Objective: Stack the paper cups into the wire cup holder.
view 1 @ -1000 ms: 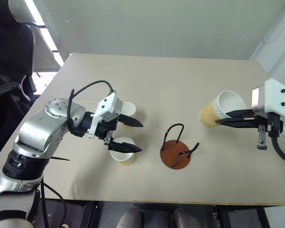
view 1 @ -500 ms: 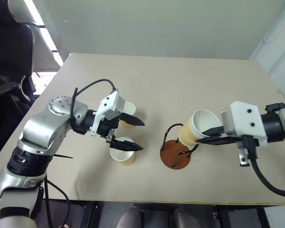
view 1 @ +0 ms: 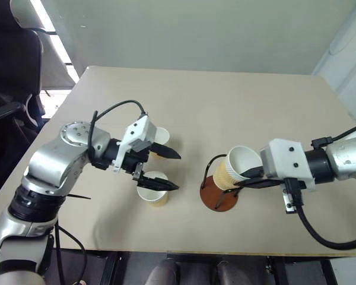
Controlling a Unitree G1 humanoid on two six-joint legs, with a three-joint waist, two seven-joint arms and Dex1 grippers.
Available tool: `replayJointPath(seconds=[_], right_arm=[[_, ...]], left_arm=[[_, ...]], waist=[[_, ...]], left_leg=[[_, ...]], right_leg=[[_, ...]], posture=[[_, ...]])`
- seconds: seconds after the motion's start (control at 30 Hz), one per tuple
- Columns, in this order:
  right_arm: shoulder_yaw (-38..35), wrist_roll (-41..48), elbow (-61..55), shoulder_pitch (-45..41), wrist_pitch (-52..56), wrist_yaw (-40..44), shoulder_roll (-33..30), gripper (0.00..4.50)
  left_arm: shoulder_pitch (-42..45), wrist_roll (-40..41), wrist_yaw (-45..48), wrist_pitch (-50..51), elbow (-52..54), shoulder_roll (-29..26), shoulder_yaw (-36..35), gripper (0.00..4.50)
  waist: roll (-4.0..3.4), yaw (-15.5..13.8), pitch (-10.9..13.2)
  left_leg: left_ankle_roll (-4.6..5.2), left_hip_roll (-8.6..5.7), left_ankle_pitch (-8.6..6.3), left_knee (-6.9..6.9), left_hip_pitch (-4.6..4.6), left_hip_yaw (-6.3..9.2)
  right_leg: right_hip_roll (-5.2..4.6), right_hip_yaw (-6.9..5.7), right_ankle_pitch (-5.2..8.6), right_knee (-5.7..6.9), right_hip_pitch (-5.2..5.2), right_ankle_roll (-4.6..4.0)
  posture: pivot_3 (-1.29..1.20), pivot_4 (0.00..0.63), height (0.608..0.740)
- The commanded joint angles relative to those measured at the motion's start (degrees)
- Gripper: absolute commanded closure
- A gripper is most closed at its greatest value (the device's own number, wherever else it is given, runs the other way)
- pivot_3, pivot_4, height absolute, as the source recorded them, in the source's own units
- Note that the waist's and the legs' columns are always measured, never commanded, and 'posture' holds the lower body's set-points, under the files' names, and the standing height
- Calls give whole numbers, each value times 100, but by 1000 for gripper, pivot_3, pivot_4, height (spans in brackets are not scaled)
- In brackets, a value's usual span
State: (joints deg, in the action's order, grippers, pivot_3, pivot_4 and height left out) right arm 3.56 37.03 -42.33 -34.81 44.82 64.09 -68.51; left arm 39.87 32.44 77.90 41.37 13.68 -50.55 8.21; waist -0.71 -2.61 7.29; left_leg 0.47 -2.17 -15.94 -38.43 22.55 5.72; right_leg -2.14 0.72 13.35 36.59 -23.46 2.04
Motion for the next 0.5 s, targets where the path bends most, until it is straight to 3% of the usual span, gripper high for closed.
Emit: replayJointPath(seconds=[0.03, 0.23, 0.5], right_arm=[[-30, -73, -67, -62, -104, 22, 24, 4074], [-61, -51, 17, -159, -23, -77, 188, 2161], [-485, 362, 282, -258, 363, -319, 410, 2161]], left_arm=[[-31, 89, -45, 19, 167, -55, -171, 0], [-56, 93, -100, 10, 158, -36, -170, 0], [-134, -95, 49, -345, 595, -513, -323, 0]], waist=[[0, 0, 0], [0, 0, 0], [1, 22, 1]], left_leg=[[0, 0, 0, 0, 0, 0], [0, 0, 0, 0, 0, 0], [0, 0, 0, 0, 0, 0]], right_leg=[[0, 0, 0, 0, 0, 0], [0, 0, 0, 0, 0, 0], [0, 0, 0, -1, -1, 0]], posture=[[0, 150, 740], [0, 150, 740], [0, 150, 740]])
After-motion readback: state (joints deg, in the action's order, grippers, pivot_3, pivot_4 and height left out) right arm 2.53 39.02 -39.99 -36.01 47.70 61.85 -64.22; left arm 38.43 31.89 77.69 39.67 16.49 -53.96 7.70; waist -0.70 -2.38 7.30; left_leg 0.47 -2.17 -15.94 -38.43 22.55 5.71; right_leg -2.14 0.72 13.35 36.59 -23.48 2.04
